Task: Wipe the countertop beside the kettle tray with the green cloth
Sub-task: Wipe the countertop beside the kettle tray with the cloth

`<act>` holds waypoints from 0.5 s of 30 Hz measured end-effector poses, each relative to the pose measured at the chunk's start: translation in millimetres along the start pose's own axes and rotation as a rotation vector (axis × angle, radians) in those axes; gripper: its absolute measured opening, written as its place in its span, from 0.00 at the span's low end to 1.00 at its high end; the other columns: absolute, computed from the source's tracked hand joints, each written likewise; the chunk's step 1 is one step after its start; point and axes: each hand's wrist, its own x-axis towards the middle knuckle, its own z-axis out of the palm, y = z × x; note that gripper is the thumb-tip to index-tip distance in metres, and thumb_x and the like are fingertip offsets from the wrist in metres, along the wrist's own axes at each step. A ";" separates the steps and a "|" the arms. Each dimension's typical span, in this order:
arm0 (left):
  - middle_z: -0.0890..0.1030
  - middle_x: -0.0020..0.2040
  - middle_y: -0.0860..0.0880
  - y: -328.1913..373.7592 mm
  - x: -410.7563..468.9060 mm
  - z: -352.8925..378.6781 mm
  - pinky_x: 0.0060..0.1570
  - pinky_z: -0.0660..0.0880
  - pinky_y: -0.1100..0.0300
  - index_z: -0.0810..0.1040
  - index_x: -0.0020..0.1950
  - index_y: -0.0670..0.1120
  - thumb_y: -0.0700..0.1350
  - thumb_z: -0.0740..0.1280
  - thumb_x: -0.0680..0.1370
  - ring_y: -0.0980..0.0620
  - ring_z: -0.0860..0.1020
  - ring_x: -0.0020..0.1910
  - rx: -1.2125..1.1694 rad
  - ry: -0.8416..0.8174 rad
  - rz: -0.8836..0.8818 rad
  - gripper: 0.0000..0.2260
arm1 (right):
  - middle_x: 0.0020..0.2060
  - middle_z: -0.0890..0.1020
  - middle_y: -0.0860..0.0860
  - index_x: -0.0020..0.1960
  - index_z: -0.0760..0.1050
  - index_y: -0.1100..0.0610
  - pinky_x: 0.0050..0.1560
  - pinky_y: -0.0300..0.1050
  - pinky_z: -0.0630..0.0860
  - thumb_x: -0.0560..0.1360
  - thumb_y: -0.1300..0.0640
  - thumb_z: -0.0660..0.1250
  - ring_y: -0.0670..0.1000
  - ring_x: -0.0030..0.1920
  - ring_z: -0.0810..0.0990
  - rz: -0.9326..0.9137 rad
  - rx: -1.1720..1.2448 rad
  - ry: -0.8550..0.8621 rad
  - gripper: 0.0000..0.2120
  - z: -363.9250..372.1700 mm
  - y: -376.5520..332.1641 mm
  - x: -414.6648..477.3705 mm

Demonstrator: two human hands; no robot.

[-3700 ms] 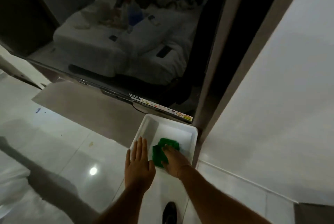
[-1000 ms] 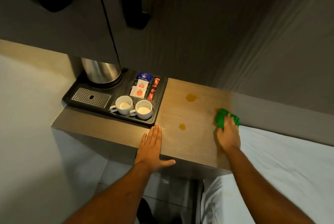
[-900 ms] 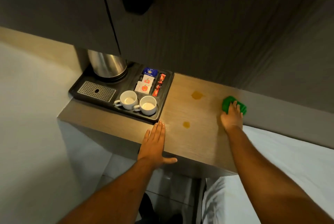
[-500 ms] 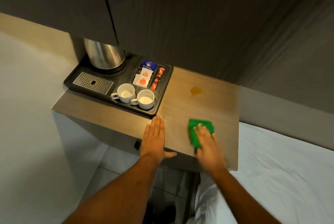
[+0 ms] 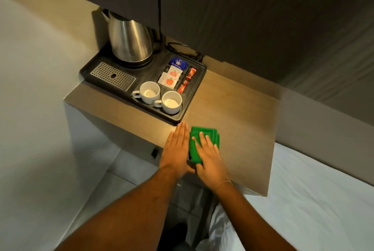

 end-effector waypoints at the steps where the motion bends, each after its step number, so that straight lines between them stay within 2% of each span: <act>1: 0.30 0.85 0.41 0.3 0.2 -0.1 0.84 0.38 0.46 0.23 0.80 0.41 0.68 0.79 0.66 0.43 0.32 0.84 -0.015 0.015 -0.013 0.72 | 0.83 0.44 0.48 0.83 0.47 0.46 0.80 0.55 0.41 0.75 0.61 0.62 0.52 0.82 0.40 -0.006 -0.018 -0.007 0.41 -0.4 -0.8 -0.1; 4: 0.29 0.84 0.42 1.9 0.7 0.9 0.82 0.34 0.47 0.16 0.74 0.44 0.72 0.77 0.65 0.43 0.32 0.84 -0.058 0.033 -0.041 0.74 | 0.83 0.48 0.51 0.83 0.50 0.48 0.81 0.57 0.45 0.77 0.59 0.62 0.54 0.83 0.44 -0.036 -0.075 0.023 0.38 -7.9 -5.2 29.9; 6: 0.27 0.82 0.43 2.0 1.0 0.2 0.80 0.31 0.47 0.18 0.76 0.44 0.78 0.73 0.63 0.44 0.30 0.83 -0.052 0.025 -0.047 0.75 | 0.83 0.51 0.53 0.82 0.52 0.50 0.81 0.59 0.49 0.77 0.58 0.62 0.57 0.83 0.48 -0.022 -0.085 0.054 0.37 -21.4 -1.6 72.0; 8: 0.27 0.83 0.43 0.2 0.7 -0.6 0.80 0.31 0.47 0.23 0.80 0.42 0.80 0.72 0.61 0.44 0.30 0.83 -0.047 0.016 -0.048 0.75 | 0.83 0.52 0.55 0.82 0.53 0.52 0.81 0.61 0.51 0.77 0.59 0.63 0.59 0.82 0.50 0.021 -0.078 0.071 0.37 -38.9 12.8 123.4; 12: 0.31 0.85 0.43 -3.1 2.7 2.4 0.81 0.34 0.45 0.27 0.82 0.42 0.81 0.70 0.61 0.44 0.31 0.84 -0.028 0.001 -0.034 0.74 | 0.82 0.58 0.57 0.81 0.58 0.55 0.81 0.58 0.51 0.79 0.58 0.62 0.60 0.81 0.56 0.266 -0.049 0.156 0.32 -85.7 73.0 191.8; 14: 0.30 0.85 0.43 -4.6 2.5 0.2 0.80 0.32 0.45 0.26 0.81 0.41 0.82 0.69 0.61 0.44 0.30 0.83 0.001 -0.005 -0.022 0.74 | 0.80 0.63 0.58 0.79 0.63 0.55 0.80 0.58 0.52 0.79 0.56 0.61 0.61 0.80 0.59 0.413 -0.034 0.210 0.29 -98.8 114.1 189.4; 15: 0.29 0.85 0.43 -5.0 2.0 -1.5 0.80 0.32 0.45 0.26 0.81 0.42 0.82 0.69 0.61 0.44 0.30 0.83 -0.001 -0.019 -0.008 0.74 | 0.80 0.62 0.57 0.79 0.62 0.56 0.80 0.59 0.51 0.79 0.55 0.60 0.60 0.80 0.58 0.462 -0.029 0.226 0.29 -102.3 129.5 177.0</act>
